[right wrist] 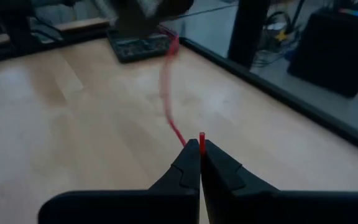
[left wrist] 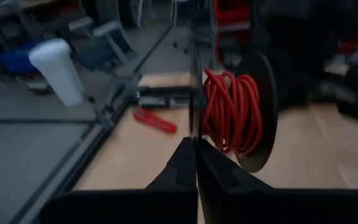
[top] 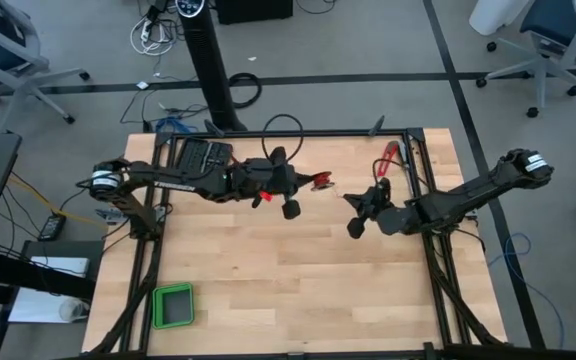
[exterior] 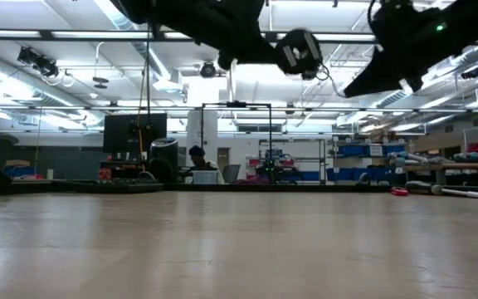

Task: Coil cords
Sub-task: Uncoil the red wire from the black spool

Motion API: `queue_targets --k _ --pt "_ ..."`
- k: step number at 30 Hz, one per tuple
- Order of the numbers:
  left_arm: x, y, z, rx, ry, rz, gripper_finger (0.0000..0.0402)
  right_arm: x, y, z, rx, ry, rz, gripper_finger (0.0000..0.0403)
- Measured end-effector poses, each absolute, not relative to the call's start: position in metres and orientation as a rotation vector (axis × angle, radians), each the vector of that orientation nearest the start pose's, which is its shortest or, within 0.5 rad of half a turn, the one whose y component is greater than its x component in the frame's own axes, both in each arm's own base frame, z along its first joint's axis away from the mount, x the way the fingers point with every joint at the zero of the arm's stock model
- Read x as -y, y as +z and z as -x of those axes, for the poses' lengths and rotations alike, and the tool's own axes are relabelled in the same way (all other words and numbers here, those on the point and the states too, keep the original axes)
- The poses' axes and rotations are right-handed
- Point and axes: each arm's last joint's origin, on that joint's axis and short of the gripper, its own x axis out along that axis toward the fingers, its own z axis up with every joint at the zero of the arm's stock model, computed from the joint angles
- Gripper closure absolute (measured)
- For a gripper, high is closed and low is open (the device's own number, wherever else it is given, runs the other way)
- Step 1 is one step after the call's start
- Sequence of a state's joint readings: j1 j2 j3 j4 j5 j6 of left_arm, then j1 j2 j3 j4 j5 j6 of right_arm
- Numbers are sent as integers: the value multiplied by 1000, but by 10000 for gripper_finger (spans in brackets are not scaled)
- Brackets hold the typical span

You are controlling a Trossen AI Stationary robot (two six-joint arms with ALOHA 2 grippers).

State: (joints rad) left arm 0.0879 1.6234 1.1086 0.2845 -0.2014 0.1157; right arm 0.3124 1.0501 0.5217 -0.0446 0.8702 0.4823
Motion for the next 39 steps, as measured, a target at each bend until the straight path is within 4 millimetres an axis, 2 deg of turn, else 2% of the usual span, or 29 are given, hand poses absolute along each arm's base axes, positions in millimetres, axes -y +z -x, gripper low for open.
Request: queue_targets --k 6,10,16,21,25,30,34,39 --pt "-38 265 -380 -207 352 -114 401 -47 207 -230 -289 -472 -164 403" --pt "-40 245 -387 -274 411 -131 401 -52 212 -241 -208 -344 -154 403" --pt "-39 217 -396 -355 392 -132 401 -51 229 -241 -130 -322 -93 403" --pt "-36 205 -384 -564 352 -170 401 -52 255 -224 -162 -453 20 403" --pt "-35 211 -370 -677 329 -206 401 -50 264 -203 -285 -610 100 403" --pt "-32 231 -360 -659 241 -182 401 -40 253 -186 -441 -667 55 403" --pt "-29 257 -358 -500 160 -162 401 -36 236 -184 -579 -663 -48 403" --pt "-28 281 -363 -270 145 -154 401 -42 224 -199 -624 -604 -84 403"
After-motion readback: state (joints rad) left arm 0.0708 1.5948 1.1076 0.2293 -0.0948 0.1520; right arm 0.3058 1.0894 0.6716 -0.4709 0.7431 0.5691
